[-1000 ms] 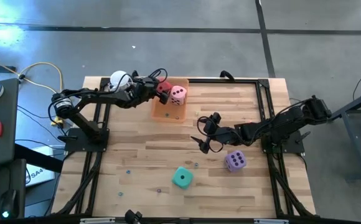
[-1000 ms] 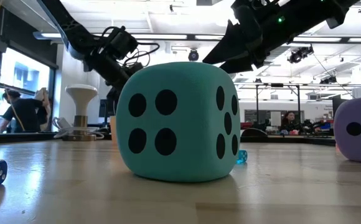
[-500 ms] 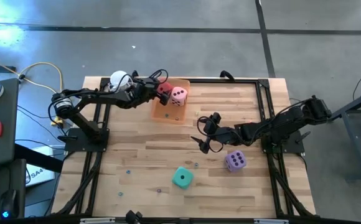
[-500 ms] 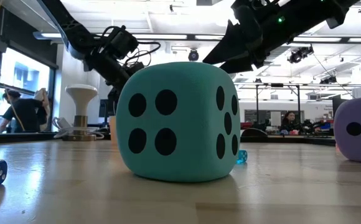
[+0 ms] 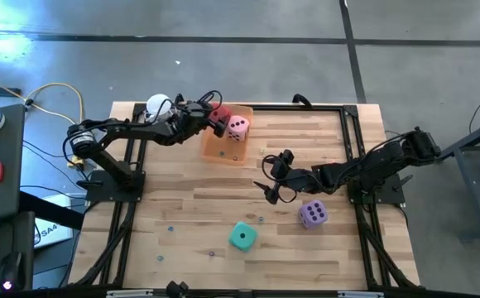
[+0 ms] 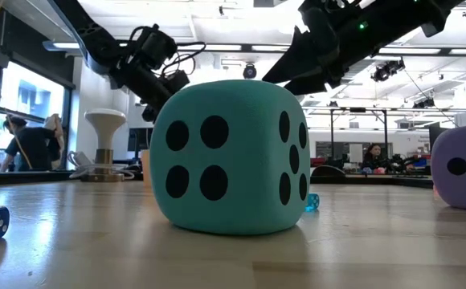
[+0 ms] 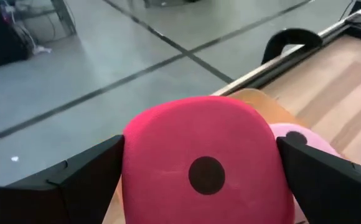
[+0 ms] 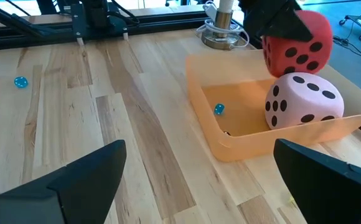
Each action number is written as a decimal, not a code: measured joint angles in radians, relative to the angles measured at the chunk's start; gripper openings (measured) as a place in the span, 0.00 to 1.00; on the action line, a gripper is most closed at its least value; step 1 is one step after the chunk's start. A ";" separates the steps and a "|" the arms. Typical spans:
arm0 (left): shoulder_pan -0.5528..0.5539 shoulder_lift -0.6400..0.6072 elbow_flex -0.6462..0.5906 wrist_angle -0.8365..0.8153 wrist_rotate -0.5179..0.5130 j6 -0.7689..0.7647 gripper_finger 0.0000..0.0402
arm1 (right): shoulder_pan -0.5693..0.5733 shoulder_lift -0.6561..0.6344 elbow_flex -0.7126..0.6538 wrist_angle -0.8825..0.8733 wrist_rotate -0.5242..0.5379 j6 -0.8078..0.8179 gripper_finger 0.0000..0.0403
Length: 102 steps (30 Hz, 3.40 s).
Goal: Pick & Place Dice
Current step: Put the big red die into the orange bin
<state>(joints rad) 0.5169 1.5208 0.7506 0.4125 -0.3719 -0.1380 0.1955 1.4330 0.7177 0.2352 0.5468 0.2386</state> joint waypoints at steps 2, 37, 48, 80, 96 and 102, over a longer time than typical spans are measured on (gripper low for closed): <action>-0.007 0.001 0.000 -0.004 0.000 0.027 0.99 | 0.000 0.000 0.000 0.000 0.000 0.000 0.99; -0.195 0.058 0.001 -0.313 -0.017 -0.022 1.00 | -0.058 0.000 0.001 0.003 -0.026 0.045 0.99; -0.259 0.058 0.000 -0.342 -0.080 -0.016 1.00 | -0.131 0.034 0.001 0.163 -0.023 -0.041 0.99; -0.298 0.058 -0.001 -0.334 -0.105 -0.017 1.00 | -0.435 0.491 0.418 0.081 -0.293 -0.218 0.99; -0.326 0.055 -0.001 -0.305 -0.114 0.010 1.00 | -0.487 0.557 0.418 0.013 -0.256 -0.156 0.99; -0.351 -0.004 -0.001 -0.310 -0.138 0.034 1.00 | -0.481 0.561 0.418 0.029 -0.226 -0.177 0.99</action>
<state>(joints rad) 0.1661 1.5164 0.7494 0.1020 -0.5097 -0.1042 -0.2851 1.9938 1.1358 0.2646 0.3206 0.0618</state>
